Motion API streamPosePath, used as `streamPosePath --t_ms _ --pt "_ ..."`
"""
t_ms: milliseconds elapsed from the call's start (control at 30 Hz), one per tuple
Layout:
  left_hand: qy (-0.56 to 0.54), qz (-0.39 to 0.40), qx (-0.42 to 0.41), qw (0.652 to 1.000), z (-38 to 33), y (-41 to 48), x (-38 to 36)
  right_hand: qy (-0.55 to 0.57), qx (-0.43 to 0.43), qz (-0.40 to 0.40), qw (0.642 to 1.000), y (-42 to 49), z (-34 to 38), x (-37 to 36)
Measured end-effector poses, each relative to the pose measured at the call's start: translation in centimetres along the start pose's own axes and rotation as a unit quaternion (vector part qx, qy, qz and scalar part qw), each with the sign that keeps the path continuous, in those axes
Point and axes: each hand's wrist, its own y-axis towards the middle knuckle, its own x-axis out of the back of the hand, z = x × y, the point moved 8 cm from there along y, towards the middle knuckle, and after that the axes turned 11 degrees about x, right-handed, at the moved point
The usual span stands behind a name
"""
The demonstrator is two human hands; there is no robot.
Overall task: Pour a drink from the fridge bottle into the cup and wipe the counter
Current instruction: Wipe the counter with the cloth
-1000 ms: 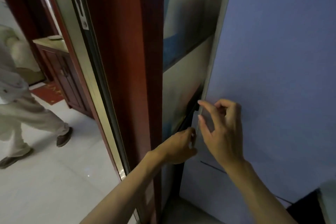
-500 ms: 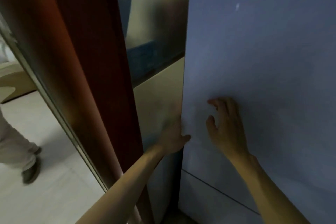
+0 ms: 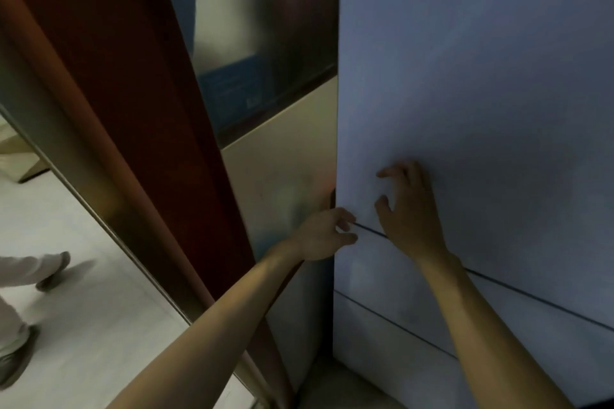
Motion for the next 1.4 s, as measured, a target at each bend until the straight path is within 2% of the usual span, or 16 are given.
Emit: streamPosePath --t_ms 167,300,433,533,733,867,1133,1400 --pt "0.161 0.046 -0.025 0.986 0.8 -1.5 -1.1 0.004 -0.095 0.042 0.995 -3.3 -3.1 0.8" --pt "0.279 0.09 -0.038 0.955 2.4 -1.5 -2.9 -0.027 -0.219 0.111 0.969 -9.0 -6.8 2.9" --pt "0.33 0.131 -0.064 0.933 1.5 -2.0 -5.1 -0.049 -0.297 0.131 0.945 -15.5 -8.2 6.7" --pt "0.36 0.128 -0.123 0.916 -1.2 -3.5 -6.9 -0.076 -0.345 0.119 0.928 -19.8 -7.2 9.7" --pt "0.392 0.143 -0.278 0.865 -5.4 -9.2 -11.9 -0.126 -0.403 0.091 0.902 -27.7 -1.0 14.7" --pt "0.415 0.151 -0.355 0.824 -5.4 -13.5 -15.6 -0.152 -0.424 0.11 0.886 -33.3 5.0 16.2" --pt "0.458 0.271 -0.416 0.737 -3.8 -24.3 -23.8 -0.145 -0.516 0.124 0.835 -45.1 14.9 19.8" --pt "0.477 0.254 -0.506 0.672 -7.0 -35.8 -28.6 -0.18 -0.567 0.064 0.801 -53.4 23.3 26.7"
